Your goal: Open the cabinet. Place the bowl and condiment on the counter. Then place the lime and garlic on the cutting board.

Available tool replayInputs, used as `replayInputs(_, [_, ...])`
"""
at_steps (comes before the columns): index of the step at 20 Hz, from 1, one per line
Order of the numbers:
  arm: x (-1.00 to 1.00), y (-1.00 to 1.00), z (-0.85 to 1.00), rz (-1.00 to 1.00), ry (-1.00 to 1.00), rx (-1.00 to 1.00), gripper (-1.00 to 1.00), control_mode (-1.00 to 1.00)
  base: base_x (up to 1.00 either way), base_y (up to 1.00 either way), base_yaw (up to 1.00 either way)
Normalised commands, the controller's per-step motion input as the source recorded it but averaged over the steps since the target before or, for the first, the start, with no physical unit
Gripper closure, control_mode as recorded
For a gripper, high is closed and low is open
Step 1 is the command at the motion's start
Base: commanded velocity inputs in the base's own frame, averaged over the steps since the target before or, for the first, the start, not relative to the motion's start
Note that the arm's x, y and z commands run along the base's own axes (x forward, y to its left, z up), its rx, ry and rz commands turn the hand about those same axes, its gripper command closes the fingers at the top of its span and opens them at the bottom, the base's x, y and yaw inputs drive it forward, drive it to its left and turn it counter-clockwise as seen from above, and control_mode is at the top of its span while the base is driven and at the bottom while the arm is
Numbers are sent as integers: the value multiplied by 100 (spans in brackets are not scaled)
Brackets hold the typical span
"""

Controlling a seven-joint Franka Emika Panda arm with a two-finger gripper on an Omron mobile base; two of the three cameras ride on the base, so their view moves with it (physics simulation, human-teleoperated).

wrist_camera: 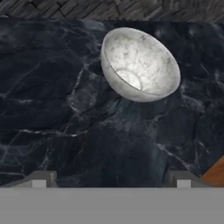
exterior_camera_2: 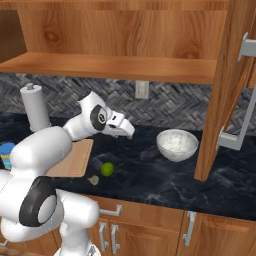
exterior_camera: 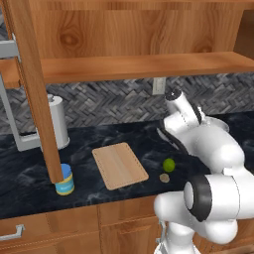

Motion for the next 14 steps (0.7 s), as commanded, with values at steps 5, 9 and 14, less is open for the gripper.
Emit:
replayInputs(5, [-3, 0, 45, -1, 23, 34, -100, -100, 0, 0, 0])
replayInputs(9, [-4, 7, -18, -1, 19, 12, -100, -100, 0, 0, 0])
replayInputs(14, [4, 41, -66, 0, 22, 0, -100, -100, 0, 0, 0])
